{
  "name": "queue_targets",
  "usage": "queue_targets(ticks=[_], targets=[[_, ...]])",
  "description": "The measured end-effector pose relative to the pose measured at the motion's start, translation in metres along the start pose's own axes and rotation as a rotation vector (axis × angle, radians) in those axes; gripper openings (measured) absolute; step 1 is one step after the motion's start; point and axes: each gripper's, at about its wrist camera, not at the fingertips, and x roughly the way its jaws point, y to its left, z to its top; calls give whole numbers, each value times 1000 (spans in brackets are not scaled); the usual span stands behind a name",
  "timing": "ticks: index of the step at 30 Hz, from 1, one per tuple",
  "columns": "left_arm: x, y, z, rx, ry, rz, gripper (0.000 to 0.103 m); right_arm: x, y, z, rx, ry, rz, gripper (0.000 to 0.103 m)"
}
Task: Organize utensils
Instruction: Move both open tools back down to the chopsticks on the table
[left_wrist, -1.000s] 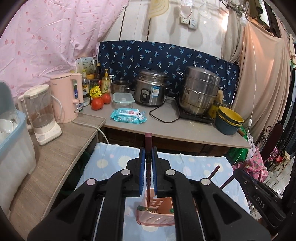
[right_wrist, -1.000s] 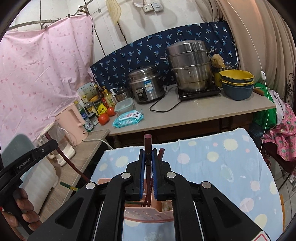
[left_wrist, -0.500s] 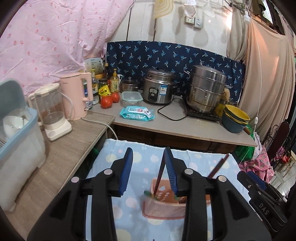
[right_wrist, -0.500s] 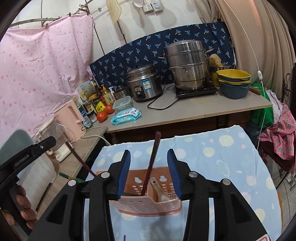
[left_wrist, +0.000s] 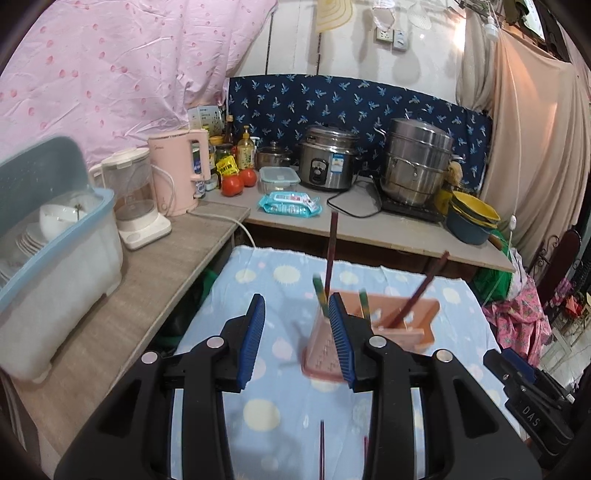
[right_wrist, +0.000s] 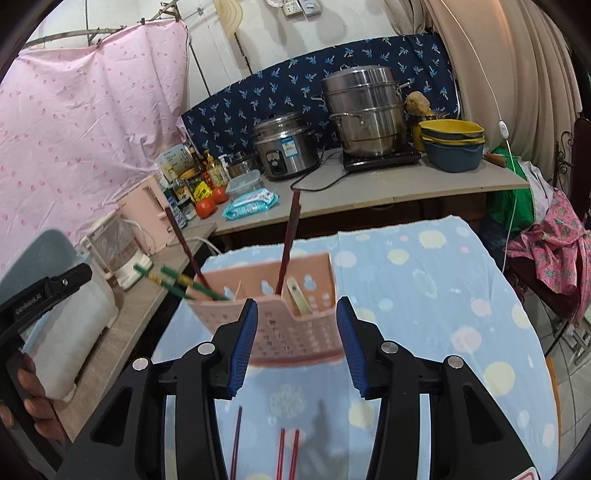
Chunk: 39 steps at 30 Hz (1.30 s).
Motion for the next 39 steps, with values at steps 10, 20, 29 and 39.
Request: queue_targets(ticks=[10, 20, 29, 39], targets=[[-6, 1, -81, 73, 120, -61, 34, -18, 4, -106, -6, 173, -61, 44], [3, 1, -177, 142, 324, -119, 34, -25, 15, -213, -22, 380, -113, 43], [-1, 7, -232, 157, 439, -140, 34, -33, 12, -240, -35, 424, -138, 31], [-11, 9, -247, 130, 452, -125, 34, -34, 25, -244, -106, 425, -101, 30]])
